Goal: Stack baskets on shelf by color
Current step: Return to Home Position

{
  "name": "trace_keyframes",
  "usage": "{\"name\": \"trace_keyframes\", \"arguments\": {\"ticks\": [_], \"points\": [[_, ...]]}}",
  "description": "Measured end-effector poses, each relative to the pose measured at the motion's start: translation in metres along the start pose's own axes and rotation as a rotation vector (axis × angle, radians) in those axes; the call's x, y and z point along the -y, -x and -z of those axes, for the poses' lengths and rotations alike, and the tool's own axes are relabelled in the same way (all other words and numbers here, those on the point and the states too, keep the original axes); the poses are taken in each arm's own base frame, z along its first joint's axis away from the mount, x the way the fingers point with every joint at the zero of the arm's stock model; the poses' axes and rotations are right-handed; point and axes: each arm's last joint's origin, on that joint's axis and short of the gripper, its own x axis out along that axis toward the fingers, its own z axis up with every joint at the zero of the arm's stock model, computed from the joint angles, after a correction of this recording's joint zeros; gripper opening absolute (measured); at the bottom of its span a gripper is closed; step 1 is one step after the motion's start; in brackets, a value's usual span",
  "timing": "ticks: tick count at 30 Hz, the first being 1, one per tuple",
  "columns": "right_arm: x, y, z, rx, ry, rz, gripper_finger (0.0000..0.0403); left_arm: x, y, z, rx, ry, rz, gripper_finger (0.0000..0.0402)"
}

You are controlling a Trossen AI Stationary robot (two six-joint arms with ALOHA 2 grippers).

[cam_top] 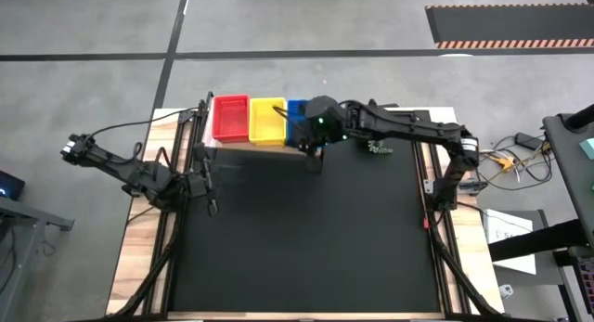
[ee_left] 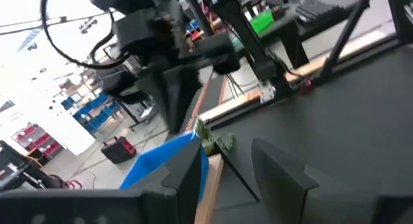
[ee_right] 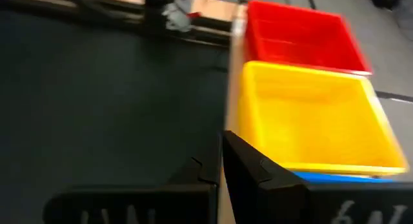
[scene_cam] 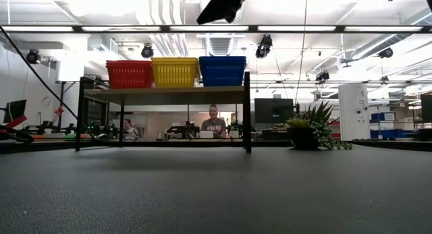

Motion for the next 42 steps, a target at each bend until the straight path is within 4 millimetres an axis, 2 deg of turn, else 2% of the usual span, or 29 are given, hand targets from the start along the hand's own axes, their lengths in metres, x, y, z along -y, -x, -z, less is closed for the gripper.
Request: {"name": "trace_keyframes", "arguments": {"ticks": [5,8,12,16,18,22,31,34,42], "points": [[-0.025,-0.008,0.021,0.054,0.055,-0.044,0.0008,0.002,0.01,0.017,0.012,-0.027,0.048,0.0121],[-0.039,-0.011,0.04,0.106,0.091,-0.047,0.0008,0.009,0.018,0.033,0.038,-0.076,0.174,0.0121],[-0.056,-0.01,0.078,0.189,0.144,-0.086,0.0008,0.014,0.035,0.056,0.092,-0.104,0.369,0.0121],[-0.074,-0.002,0.117,0.349,0.179,-0.098,0.0008,0.009,0.047,0.063,0.192,-0.052,0.334,0.0114],[-0.08,0.005,0.137,0.418,0.186,-0.074,0.0008,0.003,0.052,0.061,0.259,-0.01,0.294,0.0103],[-0.088,0.023,0.169,0.533,0.188,-0.031,0.0008,0.005,0.056,0.071,0.298,0.014,0.271,0.0075],[-0.094,0.071,0.214,0.626,0.188,0.045,0.0008,0.013,0.056,0.088,0.366,0.074,0.196,0.0005],[-0.097,0.086,0.229,0.662,0.207,0.073,0.0009,0.02,0.052,0.096,0.306,0.064,0.215,0.0002],[-0.11,0.114,0.273,0.79,0.229,0.155,0.0008,0.026,0.05,0.103,0.269,0.124,0.237,0.0001]]}}
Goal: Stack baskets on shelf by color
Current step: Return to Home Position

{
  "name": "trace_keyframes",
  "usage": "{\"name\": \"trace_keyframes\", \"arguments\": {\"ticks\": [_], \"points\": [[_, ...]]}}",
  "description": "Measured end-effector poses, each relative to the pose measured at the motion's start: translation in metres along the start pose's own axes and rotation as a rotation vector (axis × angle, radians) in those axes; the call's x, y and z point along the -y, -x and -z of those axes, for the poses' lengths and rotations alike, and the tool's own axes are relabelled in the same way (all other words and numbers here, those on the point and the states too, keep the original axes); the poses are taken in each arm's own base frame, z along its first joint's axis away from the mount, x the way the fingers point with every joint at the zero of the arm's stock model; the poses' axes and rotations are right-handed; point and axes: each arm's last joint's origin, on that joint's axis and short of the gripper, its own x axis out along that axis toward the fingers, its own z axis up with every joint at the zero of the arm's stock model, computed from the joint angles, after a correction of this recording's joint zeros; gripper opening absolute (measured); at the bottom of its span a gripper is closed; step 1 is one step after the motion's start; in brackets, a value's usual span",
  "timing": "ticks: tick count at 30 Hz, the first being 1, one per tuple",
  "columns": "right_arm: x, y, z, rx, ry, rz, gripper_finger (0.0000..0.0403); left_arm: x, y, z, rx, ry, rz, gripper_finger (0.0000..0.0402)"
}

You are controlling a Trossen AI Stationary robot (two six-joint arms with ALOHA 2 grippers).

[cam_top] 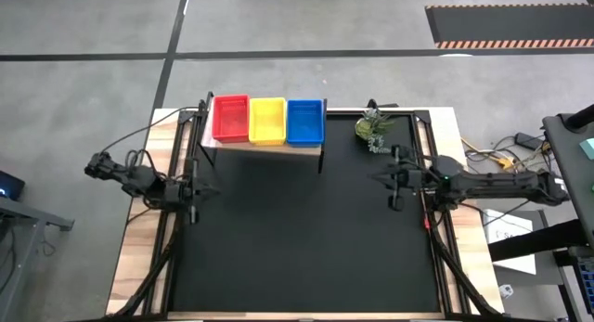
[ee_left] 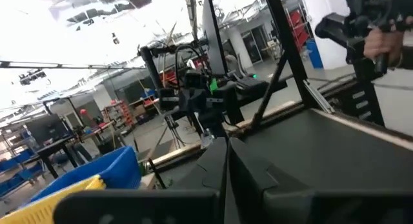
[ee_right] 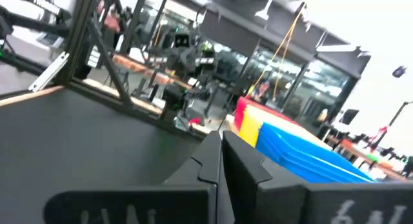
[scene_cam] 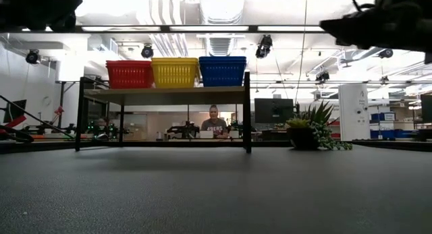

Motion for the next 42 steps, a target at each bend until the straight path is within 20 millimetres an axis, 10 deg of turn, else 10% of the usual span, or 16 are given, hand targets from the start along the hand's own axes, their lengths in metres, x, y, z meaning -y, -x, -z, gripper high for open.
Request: {"name": "trace_keyframes", "arguments": {"ticks": [14,42], "points": [[-0.008,0.042,-0.004,0.168,0.007,0.047,0.0008,0.006,-0.003,0.01,0.03,0.076,-0.017,0.0001],[-0.023,0.037,0.027,-0.161,-0.409,-0.127,0.0009,0.026,-0.01,0.046,-0.141,0.03,0.061,0.0001]]}}
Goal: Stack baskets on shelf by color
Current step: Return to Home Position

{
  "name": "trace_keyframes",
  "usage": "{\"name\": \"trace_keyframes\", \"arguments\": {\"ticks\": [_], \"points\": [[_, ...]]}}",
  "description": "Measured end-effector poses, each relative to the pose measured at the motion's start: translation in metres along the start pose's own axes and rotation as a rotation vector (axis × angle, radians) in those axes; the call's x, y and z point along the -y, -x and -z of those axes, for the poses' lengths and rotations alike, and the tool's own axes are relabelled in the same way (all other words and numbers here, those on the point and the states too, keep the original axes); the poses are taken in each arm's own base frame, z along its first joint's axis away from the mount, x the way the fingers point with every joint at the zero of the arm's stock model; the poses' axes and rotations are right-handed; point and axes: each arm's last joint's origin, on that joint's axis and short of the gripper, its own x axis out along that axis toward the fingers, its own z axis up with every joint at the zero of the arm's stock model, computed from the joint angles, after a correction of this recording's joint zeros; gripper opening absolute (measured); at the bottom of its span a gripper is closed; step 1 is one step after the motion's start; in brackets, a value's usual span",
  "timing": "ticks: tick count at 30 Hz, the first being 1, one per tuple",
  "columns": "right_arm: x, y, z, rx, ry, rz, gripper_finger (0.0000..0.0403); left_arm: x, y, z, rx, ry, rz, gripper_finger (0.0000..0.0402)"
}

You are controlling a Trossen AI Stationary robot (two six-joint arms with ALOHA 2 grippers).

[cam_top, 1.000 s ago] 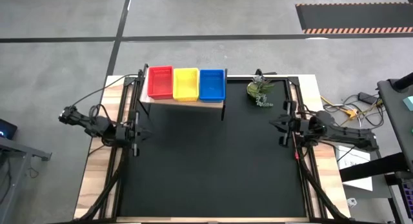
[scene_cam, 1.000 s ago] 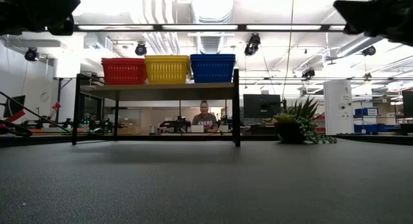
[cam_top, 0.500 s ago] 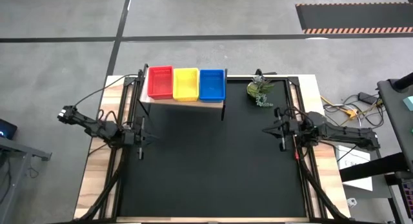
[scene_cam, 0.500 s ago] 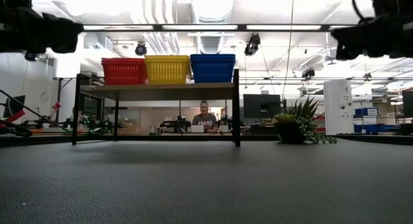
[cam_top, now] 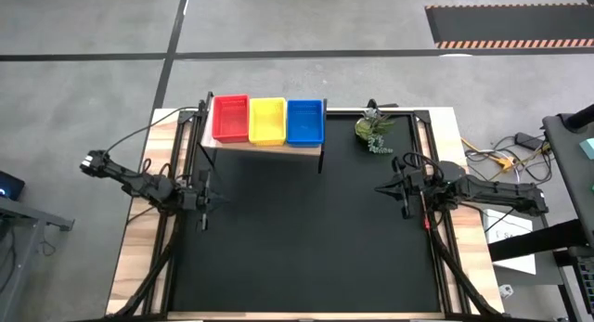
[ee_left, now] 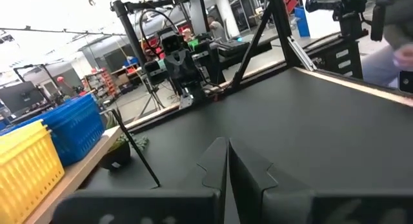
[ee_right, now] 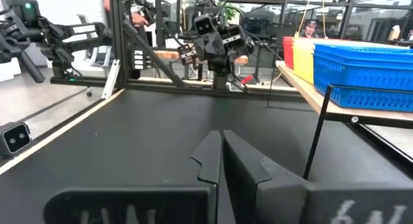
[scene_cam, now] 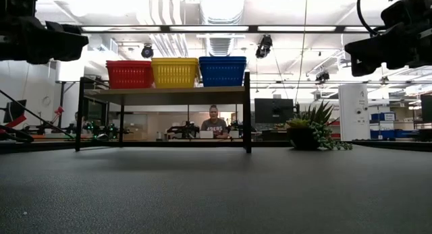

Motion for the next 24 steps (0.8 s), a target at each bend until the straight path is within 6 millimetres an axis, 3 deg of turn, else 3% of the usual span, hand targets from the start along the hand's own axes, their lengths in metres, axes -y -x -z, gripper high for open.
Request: {"name": "trace_keyframes", "arguments": {"ticks": [24], "points": [[0.0,0.0,0.0001,-0.002,0.0,-0.002,0.0009,0.0041,-0.0045,0.0064,-0.072,-0.026,0.029,0.0001]]}}
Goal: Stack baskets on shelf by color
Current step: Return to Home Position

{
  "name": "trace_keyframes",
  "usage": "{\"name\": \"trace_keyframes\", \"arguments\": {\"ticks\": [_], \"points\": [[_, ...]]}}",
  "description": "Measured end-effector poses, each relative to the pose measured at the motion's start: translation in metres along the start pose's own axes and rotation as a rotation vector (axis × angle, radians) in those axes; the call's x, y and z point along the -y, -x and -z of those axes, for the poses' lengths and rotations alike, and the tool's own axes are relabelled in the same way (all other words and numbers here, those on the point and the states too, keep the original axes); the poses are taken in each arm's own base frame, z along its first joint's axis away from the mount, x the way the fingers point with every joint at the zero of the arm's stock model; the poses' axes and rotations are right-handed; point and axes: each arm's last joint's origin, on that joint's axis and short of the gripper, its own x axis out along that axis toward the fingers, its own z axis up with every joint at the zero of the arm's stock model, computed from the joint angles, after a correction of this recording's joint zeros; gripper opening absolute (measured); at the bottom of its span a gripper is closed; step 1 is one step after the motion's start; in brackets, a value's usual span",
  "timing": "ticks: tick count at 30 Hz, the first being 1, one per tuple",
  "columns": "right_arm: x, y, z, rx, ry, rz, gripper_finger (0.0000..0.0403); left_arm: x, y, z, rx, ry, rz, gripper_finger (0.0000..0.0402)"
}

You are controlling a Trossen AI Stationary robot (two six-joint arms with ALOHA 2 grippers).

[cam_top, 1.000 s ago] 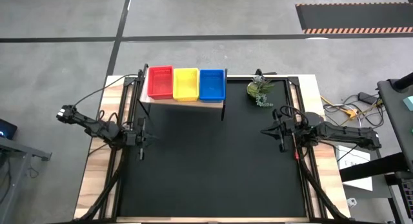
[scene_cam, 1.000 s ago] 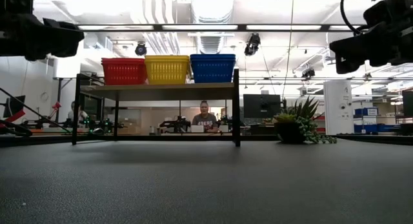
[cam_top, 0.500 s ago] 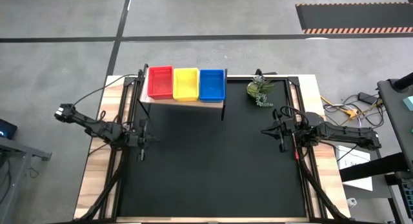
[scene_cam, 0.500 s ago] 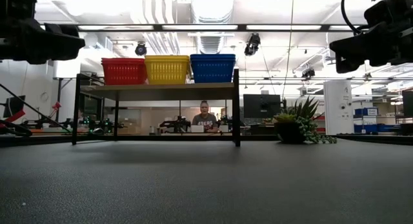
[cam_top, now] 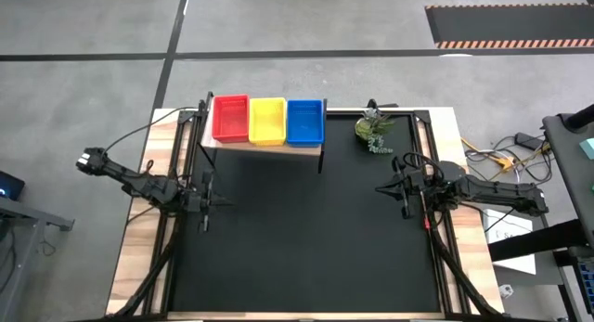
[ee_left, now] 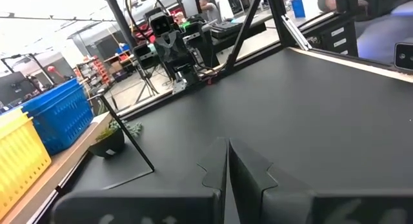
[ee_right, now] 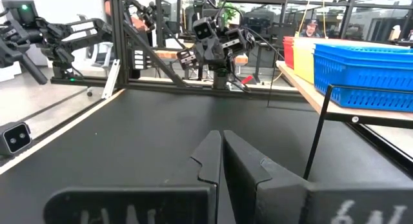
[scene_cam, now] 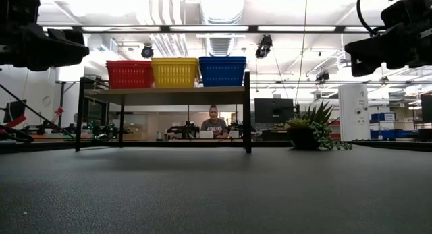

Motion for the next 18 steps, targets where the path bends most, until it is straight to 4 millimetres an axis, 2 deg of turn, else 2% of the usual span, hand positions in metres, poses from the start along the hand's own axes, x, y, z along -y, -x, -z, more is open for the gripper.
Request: {"name": "trace_keyframes", "arguments": {"ticks": [18], "points": [[0.0,0.0,0.0,0.0,0.0,0.0,0.0009,0.0011,-0.0012,0.0017,-0.019,-0.007,0.007,0.0001]]}}
